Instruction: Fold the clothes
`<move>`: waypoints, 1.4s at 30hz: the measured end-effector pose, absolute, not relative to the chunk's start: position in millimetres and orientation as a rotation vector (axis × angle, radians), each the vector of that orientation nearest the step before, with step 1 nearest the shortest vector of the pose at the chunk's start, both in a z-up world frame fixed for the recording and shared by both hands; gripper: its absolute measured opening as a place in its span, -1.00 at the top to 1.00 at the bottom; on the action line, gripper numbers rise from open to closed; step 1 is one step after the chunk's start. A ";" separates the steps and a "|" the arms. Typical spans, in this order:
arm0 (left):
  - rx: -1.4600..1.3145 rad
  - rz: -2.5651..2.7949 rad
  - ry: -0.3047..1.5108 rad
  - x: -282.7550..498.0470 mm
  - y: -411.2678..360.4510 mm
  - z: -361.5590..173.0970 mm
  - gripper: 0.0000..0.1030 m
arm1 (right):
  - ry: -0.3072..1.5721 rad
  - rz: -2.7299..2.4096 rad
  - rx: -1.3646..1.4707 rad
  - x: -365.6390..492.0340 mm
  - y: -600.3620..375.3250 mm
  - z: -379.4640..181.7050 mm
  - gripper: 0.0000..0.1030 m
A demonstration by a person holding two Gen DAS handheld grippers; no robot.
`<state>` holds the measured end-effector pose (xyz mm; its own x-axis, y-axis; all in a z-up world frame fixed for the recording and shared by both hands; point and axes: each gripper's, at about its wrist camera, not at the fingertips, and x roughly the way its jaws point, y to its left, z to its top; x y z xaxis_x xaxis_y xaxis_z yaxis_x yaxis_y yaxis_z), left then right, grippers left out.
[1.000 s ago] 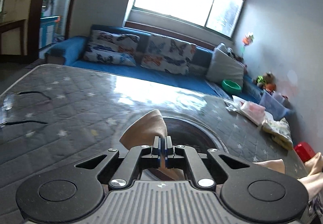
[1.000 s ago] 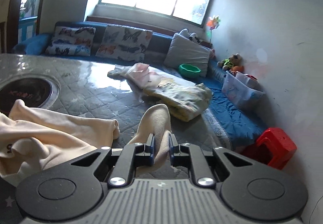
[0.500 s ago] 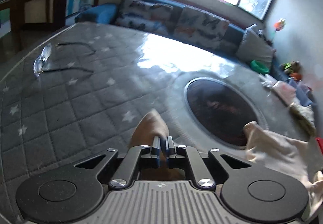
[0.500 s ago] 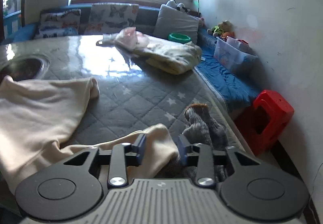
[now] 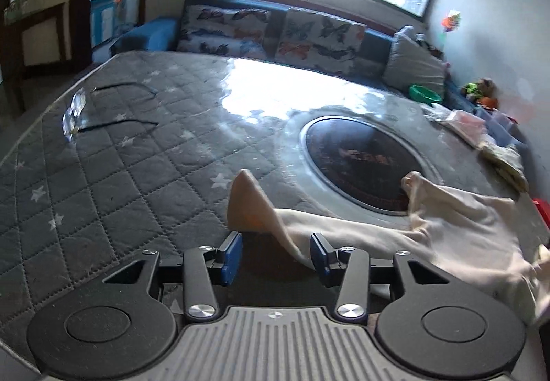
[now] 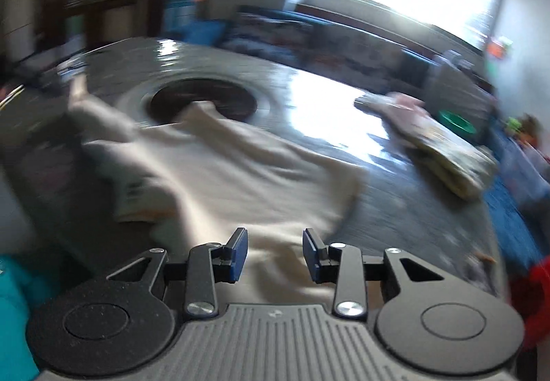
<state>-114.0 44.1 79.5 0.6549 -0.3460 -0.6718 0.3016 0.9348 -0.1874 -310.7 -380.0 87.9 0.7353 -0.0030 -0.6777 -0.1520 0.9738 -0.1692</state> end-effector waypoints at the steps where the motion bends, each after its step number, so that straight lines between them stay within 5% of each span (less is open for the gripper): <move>1: -0.053 -0.396 0.765 -120.0 42.1 81.8 0.09 | 0.745 0.124 -0.243 -310.0 -371.5 86.8 0.33; 10: 0.090 -0.815 0.867 -173.1 -47.9 56.6 0.09 | 0.806 0.351 -0.379 -301.3 -297.3 60.3 0.36; 25: 0.261 -1.008 0.866 -190.7 -157.1 36.8 0.09 | 0.845 0.355 -0.381 -280.8 -313.0 34.6 0.41; 28: 0.292 -0.985 0.854 -191.7 -162.5 34.8 0.15 | 0.837 0.357 -0.376 -281.9 -315.5 33.9 0.59; 32: 0.304 -0.970 0.863 -187.8 -165.6 32.3 0.80 | 0.823 0.352 -0.370 -282.2 -315.9 35.5 0.73; 42: 0.238 -1.121 0.847 -181.1 -123.6 73.3 0.89 | 0.812 0.480 -0.259 -300.5 -327.3 72.2 0.80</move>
<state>-181.1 -123.6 73.3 0.1696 -0.6935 -0.7002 0.8630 0.4476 -0.2344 -300.5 -327.3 72.2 0.5900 0.3096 -0.7457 -0.5039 0.8628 -0.0404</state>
